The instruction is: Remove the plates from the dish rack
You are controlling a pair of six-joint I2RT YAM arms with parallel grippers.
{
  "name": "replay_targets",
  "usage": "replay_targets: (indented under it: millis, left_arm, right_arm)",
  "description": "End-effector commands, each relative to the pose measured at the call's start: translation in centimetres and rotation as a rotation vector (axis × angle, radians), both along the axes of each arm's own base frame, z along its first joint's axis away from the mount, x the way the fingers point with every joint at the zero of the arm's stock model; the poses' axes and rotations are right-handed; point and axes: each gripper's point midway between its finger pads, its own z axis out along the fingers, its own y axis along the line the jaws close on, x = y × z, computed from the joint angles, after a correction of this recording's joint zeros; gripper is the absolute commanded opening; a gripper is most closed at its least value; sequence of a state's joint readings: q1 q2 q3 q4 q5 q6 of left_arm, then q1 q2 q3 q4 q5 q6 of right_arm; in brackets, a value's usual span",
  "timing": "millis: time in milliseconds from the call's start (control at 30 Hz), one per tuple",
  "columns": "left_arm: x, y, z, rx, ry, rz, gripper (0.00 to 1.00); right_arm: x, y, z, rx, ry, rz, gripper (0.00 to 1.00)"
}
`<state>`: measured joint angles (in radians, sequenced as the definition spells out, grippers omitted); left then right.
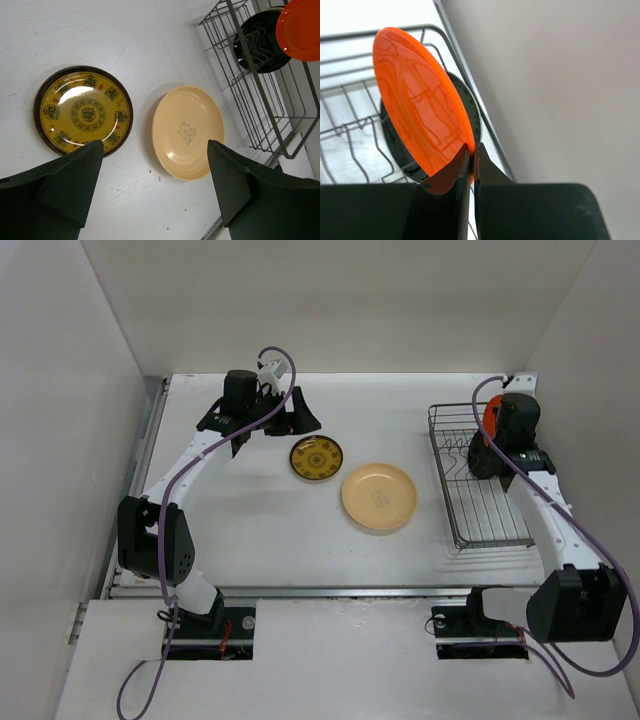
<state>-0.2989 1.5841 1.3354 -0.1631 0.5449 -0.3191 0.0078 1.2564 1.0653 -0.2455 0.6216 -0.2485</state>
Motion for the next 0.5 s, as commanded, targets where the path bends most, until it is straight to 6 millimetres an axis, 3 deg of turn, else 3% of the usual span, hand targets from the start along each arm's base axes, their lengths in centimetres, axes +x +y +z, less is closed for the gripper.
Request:
replay_targets:
  millis: [0,67,100,333,467]
  left_arm:
    - [-0.9,-0.9,2.7,-0.068,-0.071,-0.085,0.82]
    - [-1.4,-1.5,2.8,-0.099,-0.086,-0.135,0.82]
    - [-2.1,-2.2,3.4,-0.132,-0.095,-0.193,0.82]
    - [-3.9,-3.5,3.8,-0.214,-0.112,-0.337,0.82]
    - [-4.1,-3.8,3.9,-0.230,-0.118,-0.369,0.82]
  right_arm:
    - [0.4,1.0,4.7,0.038,-0.206,0.065,0.00]
    - [-0.1,3.0,5.6,0.099,-0.229,0.181,0.00]
    - [0.4,5.9,6.1,0.175,-0.246,0.333,0.00]
    - [-2.4,17.3,6.3,0.412,-0.160,0.902,0.00]
    - [-3.8,21.5,6.0,0.478,-0.093,1.079,0.00]
